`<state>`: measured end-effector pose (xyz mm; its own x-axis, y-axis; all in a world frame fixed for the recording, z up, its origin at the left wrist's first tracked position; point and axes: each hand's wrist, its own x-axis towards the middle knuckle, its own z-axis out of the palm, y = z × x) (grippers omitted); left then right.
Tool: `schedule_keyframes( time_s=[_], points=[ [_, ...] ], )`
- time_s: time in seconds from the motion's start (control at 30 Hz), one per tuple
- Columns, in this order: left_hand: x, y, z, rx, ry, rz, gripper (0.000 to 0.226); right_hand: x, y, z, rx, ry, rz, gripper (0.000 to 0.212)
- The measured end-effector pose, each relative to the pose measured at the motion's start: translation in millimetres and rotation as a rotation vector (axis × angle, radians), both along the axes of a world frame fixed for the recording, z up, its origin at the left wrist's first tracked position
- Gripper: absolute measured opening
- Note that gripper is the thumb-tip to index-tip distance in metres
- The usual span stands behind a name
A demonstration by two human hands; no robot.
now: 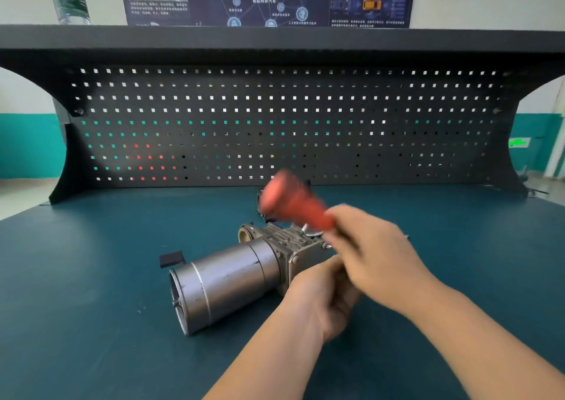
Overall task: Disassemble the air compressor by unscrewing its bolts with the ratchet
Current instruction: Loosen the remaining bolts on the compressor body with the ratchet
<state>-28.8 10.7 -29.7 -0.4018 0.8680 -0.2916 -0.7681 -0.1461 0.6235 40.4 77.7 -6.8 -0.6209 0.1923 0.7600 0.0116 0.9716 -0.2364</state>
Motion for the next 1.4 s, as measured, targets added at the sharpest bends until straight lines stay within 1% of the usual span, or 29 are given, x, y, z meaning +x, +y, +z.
schedule_keyframes(
  time_s=[0.03,0.07,0.1,0.17,0.2,0.23,0.3,0.37,0.47,0.57,0.63,0.7,0.73,0.8,0.93,1.03,1.17,1.2,1.23,1.27,1.3,1.37,1.4],
  points=[
    [-2,0,-1,0.016,0.004,0.023,0.025,-4,-5,-1,0.205,-0.058,-0.036,0.010],
    [-4,1,-1,0.025,0.021,0.042,0.027,-8,-9,-3,0.302,-0.093,-0.057,0.014],
    [-6,0,-2,0.028,0.035,0.047,0.025,-10,-10,-3,0.269,-0.109,-0.064,0.014],
    [-8,-2,0,0.022,0.024,0.019,0.018,-10,-2,-5,0.020,-0.063,-0.043,0.003],
    [-7,-3,2,0.033,0.016,-0.006,0.017,-9,6,-7,-0.116,-0.022,-0.010,0.008],
    [-7,-4,4,0.054,-0.013,-0.021,0.016,-8,13,-10,-0.211,0.018,0.021,0.017],
    [-7,-4,6,0.084,-0.068,-0.017,0.017,-4,22,-12,-0.295,0.070,0.047,0.025],
    [-7,-2,4,0.076,-0.073,-0.012,0.018,-5,22,-15,-0.322,0.083,0.048,0.024],
    [-7,2,1,0.033,-0.017,-0.010,0.019,-5,20,-17,-0.320,0.061,0.054,0.022],
    [-10,3,3,0.026,0.023,-0.040,0.020,-5,14,-15,-0.182,0.003,0.059,0.022],
    [-12,3,3,0.003,0.022,-0.068,0.017,-6,9,-14,-0.078,-0.043,0.072,0.014],
    [-13,4,2,-0.033,-0.007,-0.103,0.016,-7,6,-14,-0.036,-0.067,0.085,0.011],
    [-13,4,1,-0.054,-0.015,-0.114,0.017,-7,6,-15,-0.054,-0.061,0.083,0.012],
    [-14,5,-2,-0.101,0.004,-0.099,0.017,-8,8,-17,-0.189,-0.004,0.086,0.014],
    [-15,6,-4,-0.199,0.051,0.001,0.015,-10,16,-15,-0.611,0.214,0.075,0.014],
    [-16,8,-5,-0.193,0.043,0.058,0.013,-13,24,-14,-1.038,0.373,0.100,0.016],
    [-12,7,-2,-0.147,0.035,0.072,0.013,-16,38,-19,-1.656,0.538,0.152,0.021],
    [-11,6,1,-0.152,0.082,0.072,0.012,-17,39,-20,-1.756,0.553,0.165,0.022],
    [-11,3,5,-0.177,0.170,0.084,0.012,-18,40,-22,-1.815,0.558,0.175,0.023],
    [-14,0,8,-0.235,0.349,0.134,0.012,-18,41,-22,-1.838,0.559,0.182,0.024],
    [-20,-4,11,-0.327,0.650,0.221,0.016,-19,42,-22,-1.833,0.555,0.184,0.024],
    [-39,-18,22,-0.520,1.424,0.503,0.024,-19,41,-20,-1.777,0.528,0.186,0.022],
    [-49,-26,29,-0.597,1.738,0.599,0.028,-19,41,-18,-1.740,0.516,0.195,0.022]
  ],
)
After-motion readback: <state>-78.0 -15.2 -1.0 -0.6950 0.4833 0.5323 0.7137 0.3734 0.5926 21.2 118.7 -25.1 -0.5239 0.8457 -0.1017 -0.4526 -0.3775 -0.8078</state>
